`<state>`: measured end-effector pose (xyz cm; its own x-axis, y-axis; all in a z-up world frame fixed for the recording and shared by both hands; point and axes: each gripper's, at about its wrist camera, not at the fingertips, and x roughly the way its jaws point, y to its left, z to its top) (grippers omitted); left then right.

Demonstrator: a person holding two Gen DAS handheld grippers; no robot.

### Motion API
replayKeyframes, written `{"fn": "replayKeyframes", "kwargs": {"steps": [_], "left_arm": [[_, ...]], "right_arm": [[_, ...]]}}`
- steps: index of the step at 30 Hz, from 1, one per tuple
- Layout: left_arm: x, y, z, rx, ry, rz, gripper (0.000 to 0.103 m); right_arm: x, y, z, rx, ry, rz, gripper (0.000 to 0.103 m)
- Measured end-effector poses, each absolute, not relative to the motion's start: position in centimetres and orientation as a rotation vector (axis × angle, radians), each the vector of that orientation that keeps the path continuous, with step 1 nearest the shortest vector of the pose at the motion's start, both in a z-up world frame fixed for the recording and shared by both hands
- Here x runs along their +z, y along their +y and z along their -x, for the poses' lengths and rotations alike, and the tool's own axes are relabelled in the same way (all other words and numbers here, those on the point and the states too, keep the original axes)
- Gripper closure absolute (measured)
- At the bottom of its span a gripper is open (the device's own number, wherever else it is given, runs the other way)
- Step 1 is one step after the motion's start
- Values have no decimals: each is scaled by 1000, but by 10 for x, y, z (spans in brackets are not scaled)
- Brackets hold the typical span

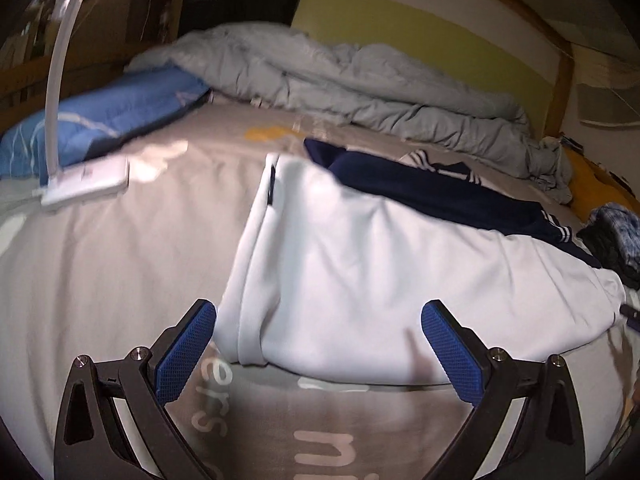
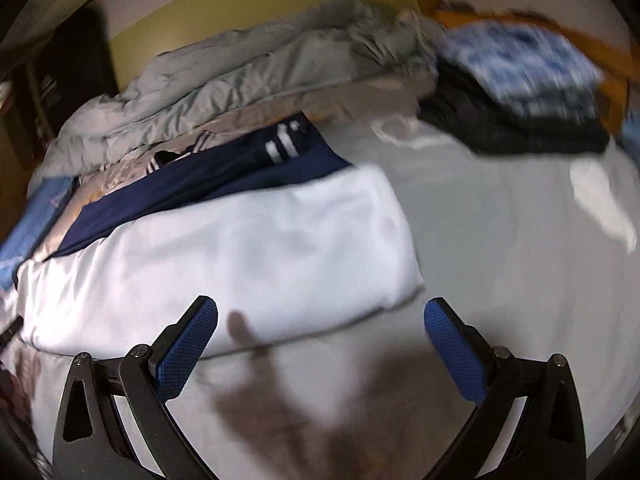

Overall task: Fold large clothes
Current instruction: 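Grasp the white jacket hem with both tools and fold it toward the collar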

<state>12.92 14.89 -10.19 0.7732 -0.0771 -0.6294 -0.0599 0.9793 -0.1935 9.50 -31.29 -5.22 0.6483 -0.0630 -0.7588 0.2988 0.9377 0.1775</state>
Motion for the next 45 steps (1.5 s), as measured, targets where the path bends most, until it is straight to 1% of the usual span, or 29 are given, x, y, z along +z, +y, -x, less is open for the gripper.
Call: {"fn": "replayKeyframes", "kwargs": {"steps": [3, 4, 6, 7, 8, 9, 10, 11, 12, 13, 16, 19, 21, 22, 24, 25, 26, 28, 31, 33, 34, 35, 37, 39, 42, 43, 45], "left_arm": [[-111, 156, -138, -21, 738, 266, 0], [-114, 158, -141, -34, 751, 285, 0], [-116, 158, -144, -46, 763, 300, 1], [-117, 159, -146, -48, 766, 304, 11], [-117, 159, -147, -44, 768, 303, 28], [-118, 160, -148, -45, 774, 303, 38], [-118, 161, -149, -57, 772, 313, 62], [-117, 162, -148, -82, 769, 330, 80], [-116, 162, -146, -115, 765, 354, 82], [-111, 161, -141, -105, 740, 351, 85], [-91, 163, -119, -103, 637, 320, 87], [-93, 164, -110, -91, 651, 258, 87], [-108, 160, -114, -88, 697, 231, 86], [-112, 156, -113, -77, 698, 205, 81], [-109, 153, -106, -33, 659, 167, 66], [-104, 151, -100, -3, 624, 145, 50], [-100, 150, -95, 11, 589, 127, 38], [-88, 143, -82, 39, 505, 71, 30], [-71, 129, -68, 32, 430, -18, 26], [-60, 119, -61, 12, 390, -56, 19], [-56, 114, -59, -4, 375, -66, 17], [-52, 110, -58, -22, 368, -67, 17], [-48, 102, -59, -78, 378, -51, 17], [-51, 93, -64, -154, 423, -40, 17], [-64, 76, -74, -214, 494, -84, 17], [-70, 69, -77, -228, 521, -113, 17], [-81, 53, -83, -275, 583, -171, 17]], "right_arm": [[-64, -324, -95, -179, 858, -407, 1], [-69, -327, -98, -166, 859, -445, 2], [-70, -326, -102, -167, 834, -447, 9], [-70, -325, -106, -154, 822, -444, 20], [-71, -324, -110, -137, 820, -451, 30], [-72, -323, -113, -117, 812, -471, 36], [-73, -323, -115, -96, 807, -488, 55], [-76, -323, -118, -67, 811, -509, 76], [-76, -324, -120, -72, 812, -517, 79], [-72, -325, -117, -77, 791, -514, 88], [-47, -323, -98, -43, 700, -480, 90], [-38, -312, -91, -48, 721, -370, 90], [-58, -306, -100, -69, 811, -308, 89], [-64, -304, -102, -80, 823, -283, 85], [-62, -300, -95, -127, 782, -222, 68], [-58, -296, -91, -165, 767, -182, 53], [-55, -293, -87, -199, 750, -152, 44], [-49, -288, -81, -210, 734, -133, 42], [-38, -280, -77, -212, 735, -89, 36], [-27, -272, -70, -243, 705, -38, 22], [-21, -269, -67, -271, 678, -13, 11], [-13, -263, -61, -315, 635, 25, 6], [-2, -256, -55, -334, 589, 57, 6], [3, -247, -59, -244, 614, 46, 5], [-12, -221, -84, 14, 784, 55, 6], [-22, -208, -93, 87, 846, 85, 6], [-39, -186, -105, 127, 908, 182, 6]]}}
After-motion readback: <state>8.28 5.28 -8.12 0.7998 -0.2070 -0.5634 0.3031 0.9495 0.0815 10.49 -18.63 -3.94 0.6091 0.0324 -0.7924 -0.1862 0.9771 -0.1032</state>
